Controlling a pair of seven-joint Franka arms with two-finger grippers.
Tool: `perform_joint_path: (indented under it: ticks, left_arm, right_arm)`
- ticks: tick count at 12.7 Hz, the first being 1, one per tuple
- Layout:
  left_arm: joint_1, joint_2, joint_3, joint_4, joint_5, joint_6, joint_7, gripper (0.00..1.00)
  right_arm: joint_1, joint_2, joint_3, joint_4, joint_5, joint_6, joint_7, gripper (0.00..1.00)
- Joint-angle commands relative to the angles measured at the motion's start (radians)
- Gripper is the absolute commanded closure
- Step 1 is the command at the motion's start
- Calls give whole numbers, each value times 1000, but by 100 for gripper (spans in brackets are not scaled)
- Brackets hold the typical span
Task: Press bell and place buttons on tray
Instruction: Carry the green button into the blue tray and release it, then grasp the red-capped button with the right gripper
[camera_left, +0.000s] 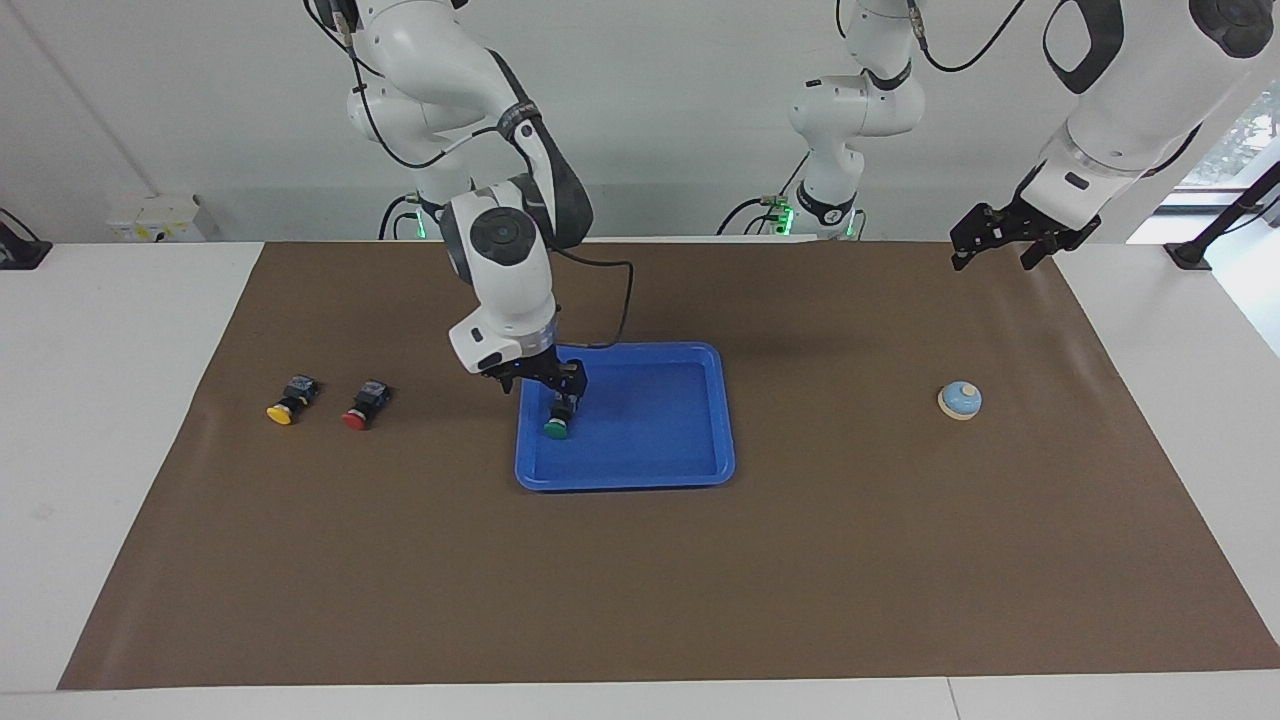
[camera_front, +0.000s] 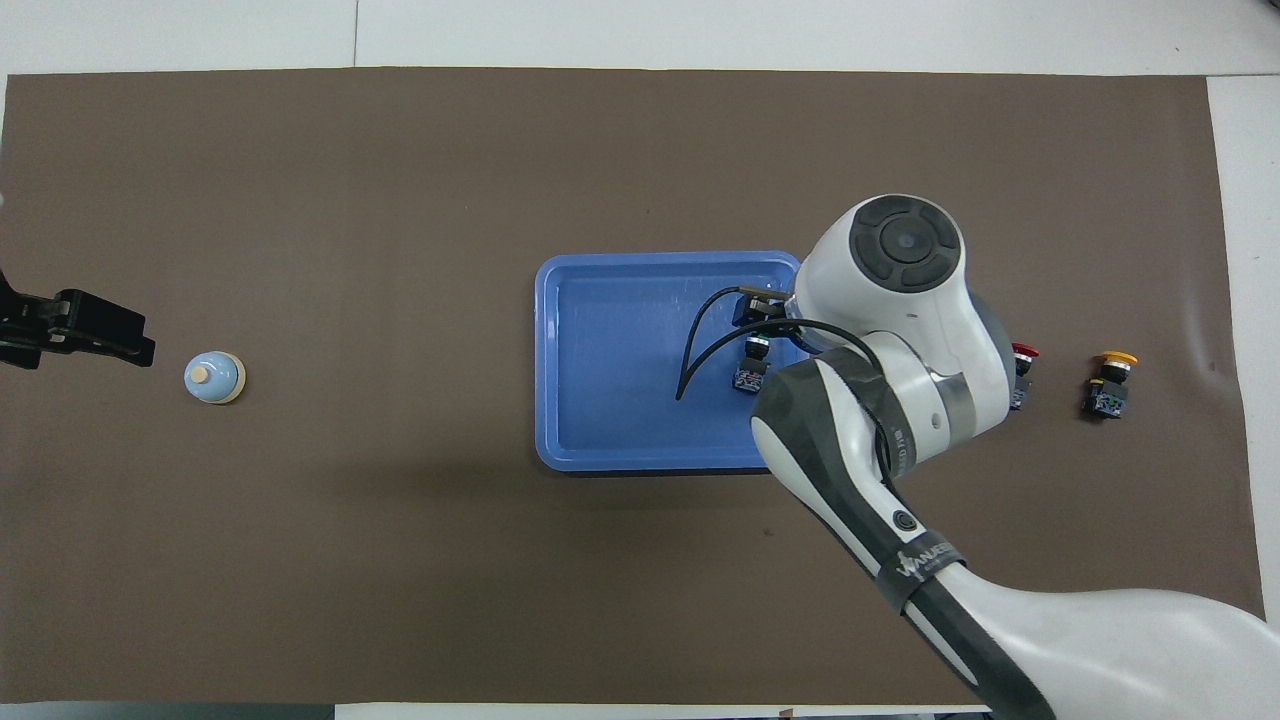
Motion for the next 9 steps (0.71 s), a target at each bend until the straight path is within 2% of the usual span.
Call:
perform_joint_path:
  ticks: [1,3,6,7,9]
  left_arm:
    - [5,-21,-5,-28,15,19,-10,0]
    - [5,-21,-5,-28,15,19,-10,0]
    - [6,-21,-5,-28,15,19,-10,0]
    - [6,-21,-5,-28,15,19,-10,0]
    - [5,-21,-5,-28,15,19,-10,0]
  right_arm:
    - [-131,-49,6,-4,7,-61,-112,0]
    - [-223,-57,4,-11,7,-72,-234,0]
    - [-364,-78,4,-39,6,-110,-280,0]
    - [-400,-86,3,-74,6,-98,-304,0]
    - [-441,-123,3,-199,1,24,-317,0]
